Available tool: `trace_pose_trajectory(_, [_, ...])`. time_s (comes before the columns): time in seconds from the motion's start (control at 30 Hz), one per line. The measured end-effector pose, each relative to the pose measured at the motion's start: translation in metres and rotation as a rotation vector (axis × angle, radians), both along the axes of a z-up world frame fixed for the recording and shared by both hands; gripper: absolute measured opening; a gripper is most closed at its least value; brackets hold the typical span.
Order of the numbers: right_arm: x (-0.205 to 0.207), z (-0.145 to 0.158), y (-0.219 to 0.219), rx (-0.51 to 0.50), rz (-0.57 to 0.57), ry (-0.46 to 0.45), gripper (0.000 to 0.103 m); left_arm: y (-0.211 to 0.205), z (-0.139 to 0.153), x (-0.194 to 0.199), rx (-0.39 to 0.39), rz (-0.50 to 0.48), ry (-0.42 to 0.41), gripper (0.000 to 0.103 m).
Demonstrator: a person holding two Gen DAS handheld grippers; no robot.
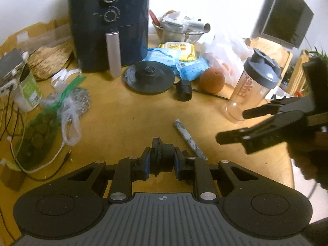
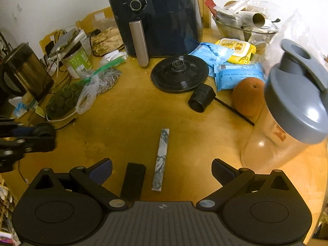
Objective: Organize objects
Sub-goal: 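Close the left gripper on the black clip piece and lift it, then close the right gripper on the grey marbled stick and lift it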
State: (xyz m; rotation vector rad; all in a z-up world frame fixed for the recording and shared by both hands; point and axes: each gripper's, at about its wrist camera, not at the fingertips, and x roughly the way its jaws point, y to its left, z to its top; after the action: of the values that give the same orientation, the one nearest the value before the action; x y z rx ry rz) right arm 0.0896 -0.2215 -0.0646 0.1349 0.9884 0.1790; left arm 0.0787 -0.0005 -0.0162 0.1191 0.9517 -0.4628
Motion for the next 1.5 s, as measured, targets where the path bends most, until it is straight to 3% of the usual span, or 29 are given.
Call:
trace_pose_trajectory(0.23, [0.019,-0.021,0.01,-0.052,0.04,0.008,0.09,0.013,0.003,-0.017,-0.016,0.066,0.009,0.022])
trace_pose_trajectory(0.33, [0.027,-0.031,0.016,-0.069,0.067,0.015,0.081,0.018,0.001,-0.024,-0.024,0.093,0.022,0.022])
trace_pose_trajectory(0.47, [0.04,-0.048,0.025,-0.093,0.104,0.038,0.06,0.023,0.0,-0.03,-0.026,0.121,0.03,0.022])
trace_pose_trajectory(0.67, [0.054,-0.064,0.036,-0.133,0.151,0.061,0.045,0.027,0.0,-0.037,-0.037,0.15,0.04,0.022])
trace_pose_trajectory(0.8, [0.061,-0.079,0.043,-0.18,0.155,0.095,0.025,0.027,-0.001,-0.04,-0.039,0.154,0.043,0.022])
trace_pose_trajectory(0.9, [0.06,-0.082,0.044,-0.201,0.147,0.105,0.017,0.028,0.0,-0.04,-0.042,0.154,0.041,0.022])
trace_pose_trajectory(1.13, [0.054,-0.07,0.036,-0.181,0.134,0.099,0.017,0.027,0.004,-0.039,-0.049,0.139,0.026,0.022])
trace_pose_trajectory(1.5, [0.034,0.006,0.02,-0.085,0.097,-0.017,0.017,0.02,0.026,-0.024,-0.09,0.104,-0.043,0.022])
